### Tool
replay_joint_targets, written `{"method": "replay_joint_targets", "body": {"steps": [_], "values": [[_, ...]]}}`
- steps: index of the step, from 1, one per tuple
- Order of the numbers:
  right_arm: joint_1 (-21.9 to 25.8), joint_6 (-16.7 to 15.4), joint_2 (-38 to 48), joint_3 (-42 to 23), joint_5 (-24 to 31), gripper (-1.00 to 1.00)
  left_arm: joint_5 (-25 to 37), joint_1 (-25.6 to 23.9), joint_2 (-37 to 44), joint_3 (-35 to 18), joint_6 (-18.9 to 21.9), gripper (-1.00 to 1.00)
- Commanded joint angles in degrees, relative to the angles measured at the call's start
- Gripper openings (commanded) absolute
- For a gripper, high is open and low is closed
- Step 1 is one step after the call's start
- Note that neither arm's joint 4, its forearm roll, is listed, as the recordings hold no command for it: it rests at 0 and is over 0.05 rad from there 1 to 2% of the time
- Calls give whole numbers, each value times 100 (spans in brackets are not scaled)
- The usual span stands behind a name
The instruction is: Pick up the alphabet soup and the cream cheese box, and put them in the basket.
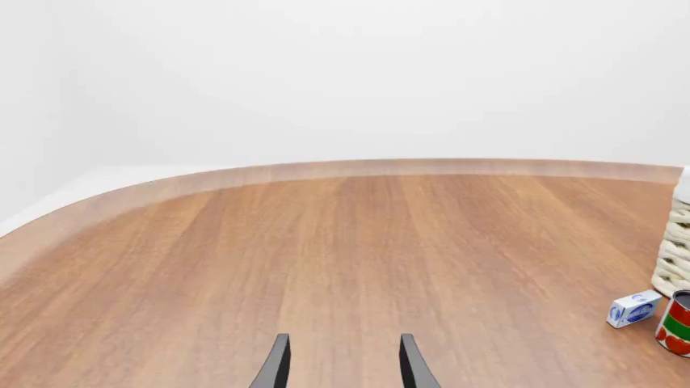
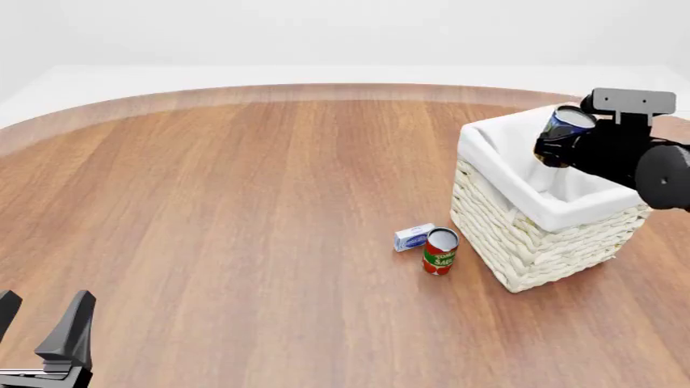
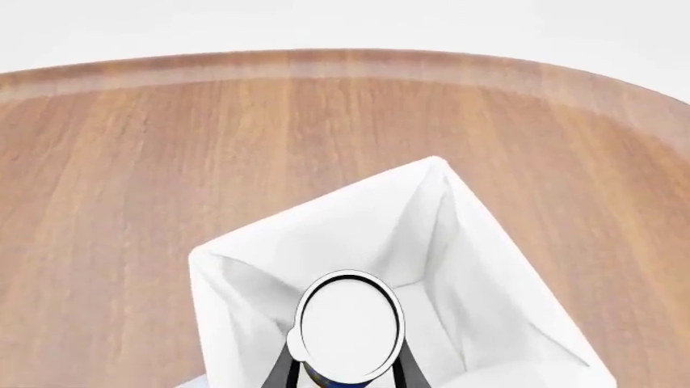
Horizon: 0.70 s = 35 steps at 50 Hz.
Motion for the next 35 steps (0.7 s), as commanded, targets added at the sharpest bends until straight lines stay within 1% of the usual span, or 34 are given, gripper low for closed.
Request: {"method": "replay_joint_targets", "body": {"steps": [1,35], "values": [[7,101,102,-29,-100,-100,0,0,0,0,0,100],[-70,68,280,53,-219,-100,0,0,0,0,0,100]]}}
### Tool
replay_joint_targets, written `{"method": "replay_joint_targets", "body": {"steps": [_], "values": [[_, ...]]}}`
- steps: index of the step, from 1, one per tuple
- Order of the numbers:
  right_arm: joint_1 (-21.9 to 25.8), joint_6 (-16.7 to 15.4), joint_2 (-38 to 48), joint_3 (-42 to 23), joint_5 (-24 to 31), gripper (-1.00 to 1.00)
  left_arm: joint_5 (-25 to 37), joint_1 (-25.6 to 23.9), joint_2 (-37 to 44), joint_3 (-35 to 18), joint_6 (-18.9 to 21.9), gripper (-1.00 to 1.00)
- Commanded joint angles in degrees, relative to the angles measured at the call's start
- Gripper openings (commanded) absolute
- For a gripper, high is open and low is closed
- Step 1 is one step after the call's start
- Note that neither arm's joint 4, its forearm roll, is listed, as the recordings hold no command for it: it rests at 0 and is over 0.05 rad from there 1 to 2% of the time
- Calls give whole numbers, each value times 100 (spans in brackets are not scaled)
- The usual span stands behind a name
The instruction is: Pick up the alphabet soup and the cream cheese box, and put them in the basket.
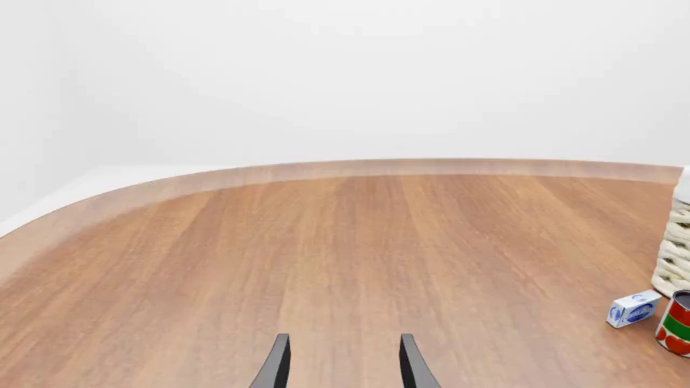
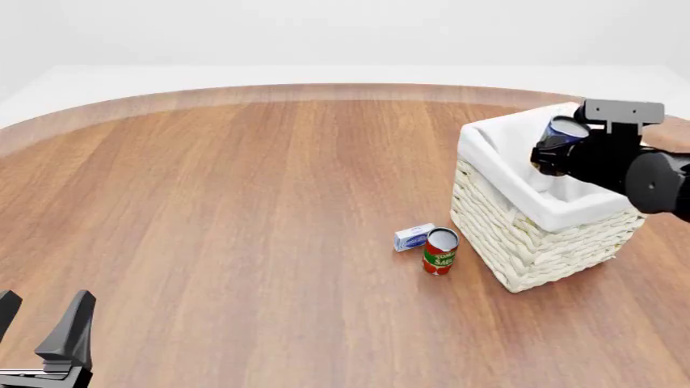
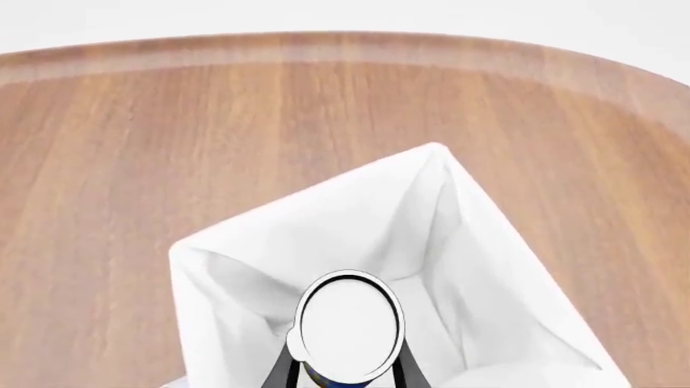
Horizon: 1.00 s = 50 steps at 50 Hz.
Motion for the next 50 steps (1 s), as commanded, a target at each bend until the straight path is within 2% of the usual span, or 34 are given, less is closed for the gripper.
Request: {"method": "replay_joint_targets", "body": {"steps": [1,19,20,42,50], "values": [[-21,98,24,-32,-46,-100,0,0,0,0,0,100],[-19,75,-4,-68,-14,-100,0,0,0,0,0,100],[-12,77,-10,-73,-7,100,0,0,0,0,0,100],[39,-19,-194,-431,306,100,0,0,0,0,0,100],[283,-157,-439,-679,504,100,0,0,0,0,0,100]]}}
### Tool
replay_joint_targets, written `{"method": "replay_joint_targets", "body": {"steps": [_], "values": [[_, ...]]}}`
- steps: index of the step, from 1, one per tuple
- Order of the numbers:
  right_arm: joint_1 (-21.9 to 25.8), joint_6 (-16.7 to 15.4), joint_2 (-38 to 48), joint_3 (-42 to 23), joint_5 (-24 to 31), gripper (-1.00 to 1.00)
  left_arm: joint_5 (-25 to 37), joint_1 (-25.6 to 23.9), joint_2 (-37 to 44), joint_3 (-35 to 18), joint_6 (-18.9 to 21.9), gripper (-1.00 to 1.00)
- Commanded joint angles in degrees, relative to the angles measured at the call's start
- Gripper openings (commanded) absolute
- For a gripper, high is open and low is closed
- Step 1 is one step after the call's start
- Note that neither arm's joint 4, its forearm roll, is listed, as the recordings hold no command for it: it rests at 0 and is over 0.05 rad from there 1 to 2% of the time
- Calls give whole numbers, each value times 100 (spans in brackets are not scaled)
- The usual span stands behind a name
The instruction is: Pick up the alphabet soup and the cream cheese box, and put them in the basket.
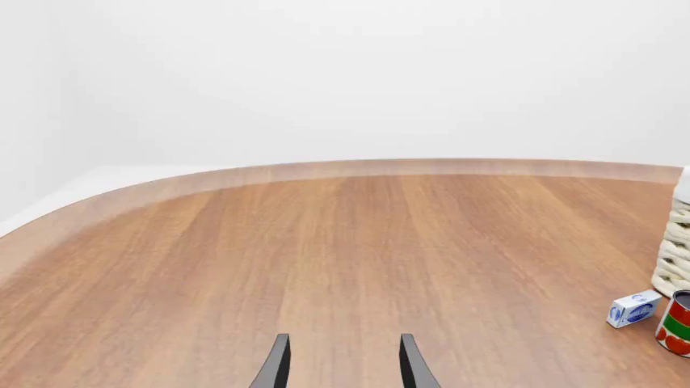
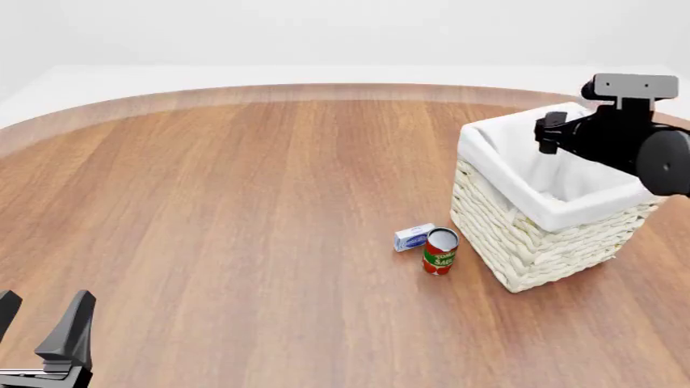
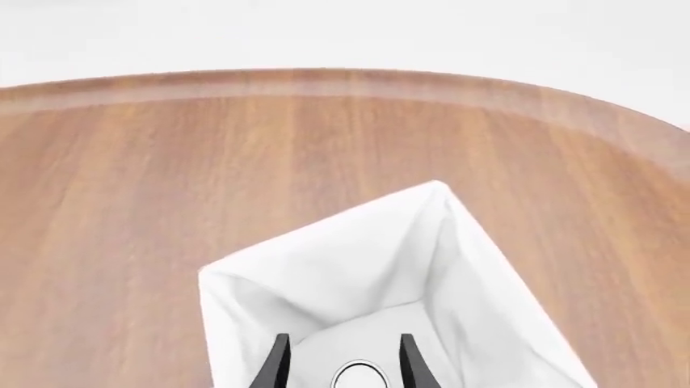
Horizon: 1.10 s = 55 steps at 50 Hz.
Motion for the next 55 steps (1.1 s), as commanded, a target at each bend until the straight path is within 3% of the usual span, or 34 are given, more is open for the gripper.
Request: {"method": "replay_joint_targets", "body": {"steps": [1,30,40,55], "values": [[241,-179,-254,-300,262,100,0,0,0,0,0,100],[1303,-1051,-445,-1325,1247,100,0,0,0,0,0,100],[1533,-1116,-296,-1712,1503,100,0,0,0,0,0,100],[1847,-1468,99,-2273,1856,100,0,0,0,0,0,100]]}}
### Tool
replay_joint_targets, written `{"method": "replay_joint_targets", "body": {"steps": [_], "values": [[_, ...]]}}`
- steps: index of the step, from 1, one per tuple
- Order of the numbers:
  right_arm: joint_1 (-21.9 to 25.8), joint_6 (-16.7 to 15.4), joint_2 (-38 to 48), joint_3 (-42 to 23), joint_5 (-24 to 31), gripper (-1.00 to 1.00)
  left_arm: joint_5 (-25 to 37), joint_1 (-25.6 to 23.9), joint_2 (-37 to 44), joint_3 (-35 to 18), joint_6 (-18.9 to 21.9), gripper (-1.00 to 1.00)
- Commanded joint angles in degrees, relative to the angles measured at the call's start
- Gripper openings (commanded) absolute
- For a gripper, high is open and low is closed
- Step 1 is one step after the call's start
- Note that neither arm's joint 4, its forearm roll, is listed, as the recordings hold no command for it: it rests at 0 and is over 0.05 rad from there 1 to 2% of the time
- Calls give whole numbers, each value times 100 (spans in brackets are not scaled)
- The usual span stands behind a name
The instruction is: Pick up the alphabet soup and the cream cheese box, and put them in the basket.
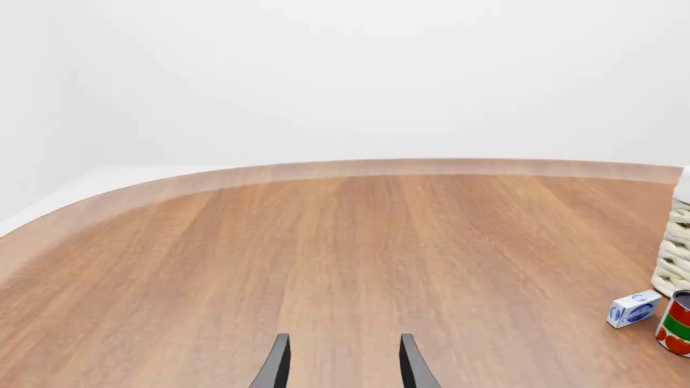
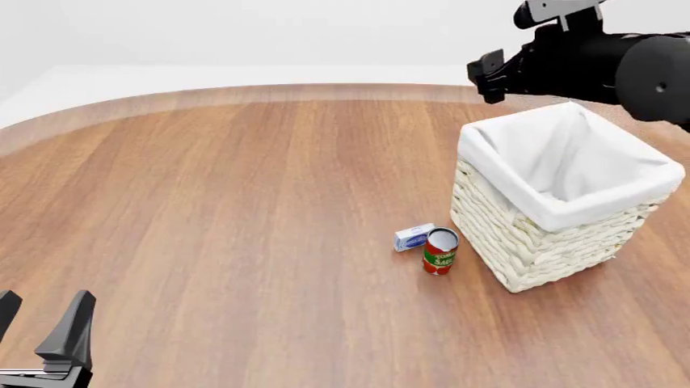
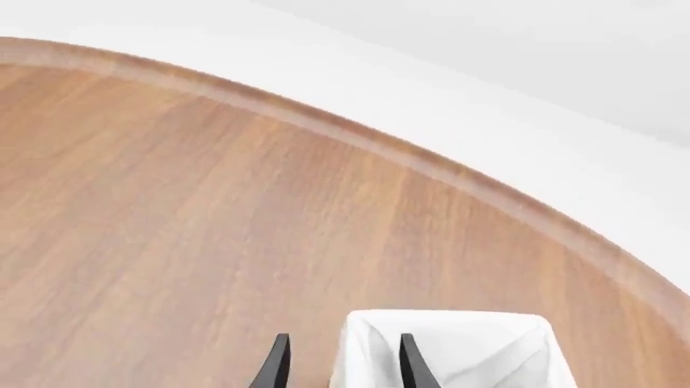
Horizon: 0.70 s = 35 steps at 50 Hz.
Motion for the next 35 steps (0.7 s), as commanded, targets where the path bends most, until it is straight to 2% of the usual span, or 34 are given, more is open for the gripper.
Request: {"method": "replay_joint_targets", "body": {"steps": [1,12,14,20,24,30,35], "values": [[252,-249,269,-463,305,100,0,0,0,0,0,100],[666,-663,586,-965,635,100,0,0,0,0,0,100],[784,-908,672,-1067,727,100,0,0,0,0,0,100],[946,-1076,911,-1465,994,100,0,0,0,0,0,100],[949,-965,1145,-1894,1215,100,0,0,0,0,0,100],[1075,-1110,1395,-2285,1472,100,0,0,0,0,0,100],[1193,-1358,1668,-2592,1765,100,0,0,0,0,0,100]]}}
